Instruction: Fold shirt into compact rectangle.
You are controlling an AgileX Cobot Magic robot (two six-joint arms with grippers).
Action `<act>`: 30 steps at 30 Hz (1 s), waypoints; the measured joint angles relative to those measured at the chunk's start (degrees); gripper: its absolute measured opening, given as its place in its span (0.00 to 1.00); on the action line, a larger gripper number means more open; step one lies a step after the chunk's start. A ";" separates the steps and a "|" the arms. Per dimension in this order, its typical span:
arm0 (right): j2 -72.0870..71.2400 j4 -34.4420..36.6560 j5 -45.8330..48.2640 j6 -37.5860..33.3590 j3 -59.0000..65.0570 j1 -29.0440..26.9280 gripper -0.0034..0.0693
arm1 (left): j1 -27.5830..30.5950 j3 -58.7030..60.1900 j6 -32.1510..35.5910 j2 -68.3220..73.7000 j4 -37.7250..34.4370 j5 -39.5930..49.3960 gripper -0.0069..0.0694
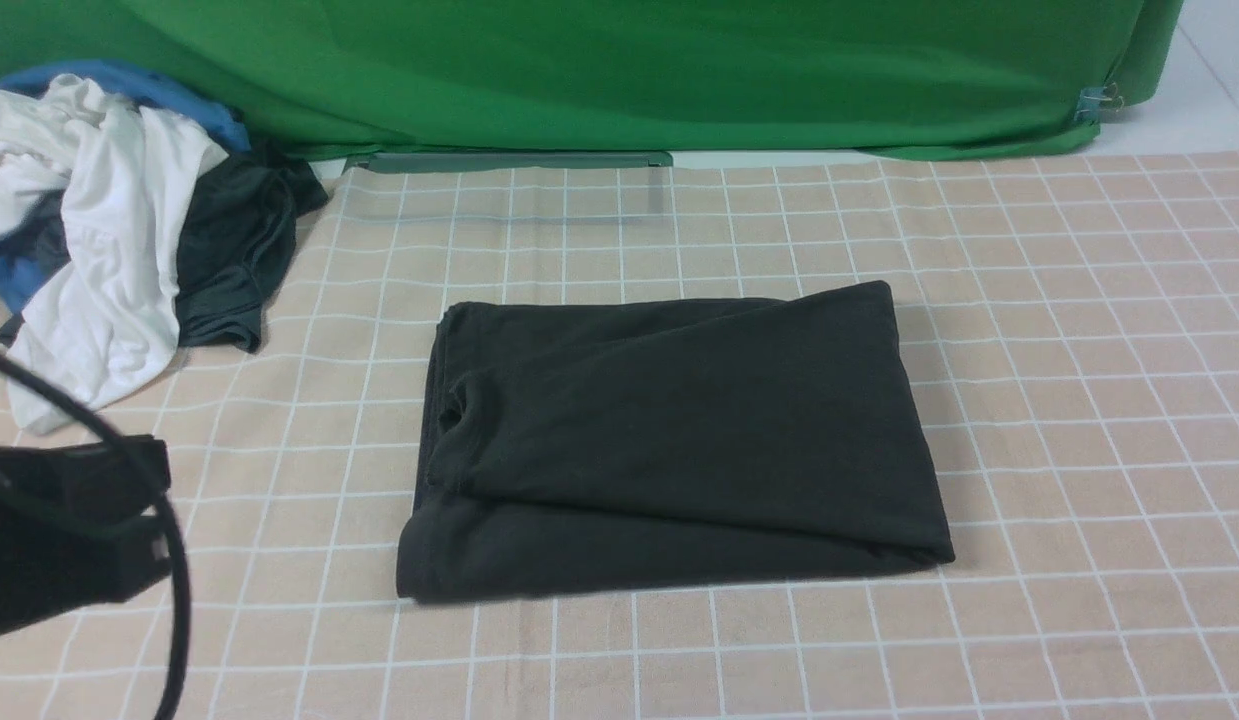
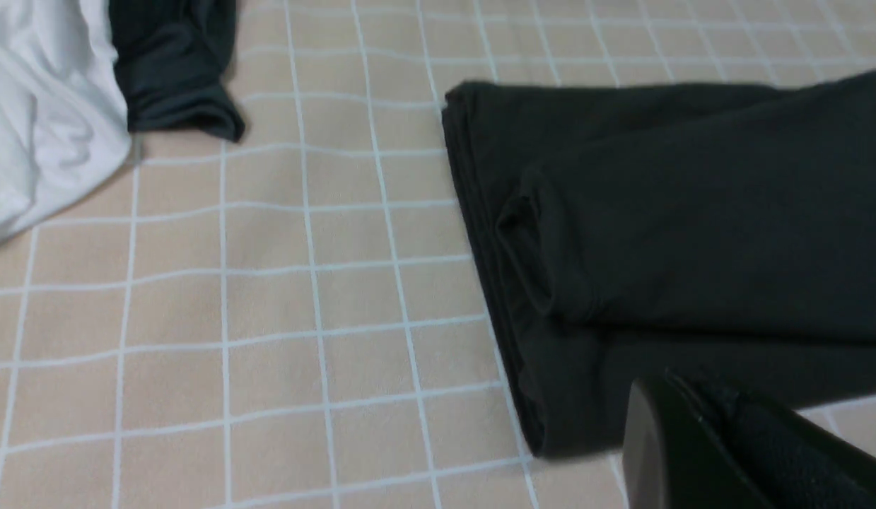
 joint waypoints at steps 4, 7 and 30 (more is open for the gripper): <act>0.00 0.05 -0.06 0.00 0.00 0.00 0.24 | 0.00 2.21 0.05 -6.90 -1.53 -3.20 0.12; 0.00 0.05 -0.06 0.00 0.00 0.00 0.24 | 0.00 2.21 0.10 -9.04 -1.61 -3.92 0.12; 0.00 0.05 -0.01 0.00 0.00 0.00 0.29 | 1.87 4.02 10.47 -11.65 8.29 -9.95 0.12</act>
